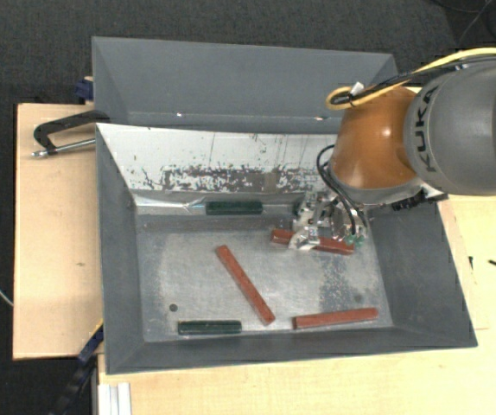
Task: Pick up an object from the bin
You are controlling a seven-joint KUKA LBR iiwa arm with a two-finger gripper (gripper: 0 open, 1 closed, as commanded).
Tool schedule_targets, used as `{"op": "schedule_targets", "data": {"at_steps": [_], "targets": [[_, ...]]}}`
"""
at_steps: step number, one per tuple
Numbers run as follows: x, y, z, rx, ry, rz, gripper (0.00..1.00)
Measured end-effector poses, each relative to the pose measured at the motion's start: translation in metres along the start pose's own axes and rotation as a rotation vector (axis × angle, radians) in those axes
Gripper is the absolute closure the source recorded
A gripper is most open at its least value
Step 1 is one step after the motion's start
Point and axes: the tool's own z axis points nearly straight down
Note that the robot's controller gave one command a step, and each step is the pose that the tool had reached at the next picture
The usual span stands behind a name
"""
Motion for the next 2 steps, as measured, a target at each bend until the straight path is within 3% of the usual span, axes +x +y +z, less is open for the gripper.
{"op": "schedule_targets", "data": {"at_steps": [1,2], "targets": [[-0.002,-0.006,-0.043,0.0,0.009,-0.014,1.0],[0.008,-0.004,-0.118,0.0,0.008,0.022,1.0]]}}
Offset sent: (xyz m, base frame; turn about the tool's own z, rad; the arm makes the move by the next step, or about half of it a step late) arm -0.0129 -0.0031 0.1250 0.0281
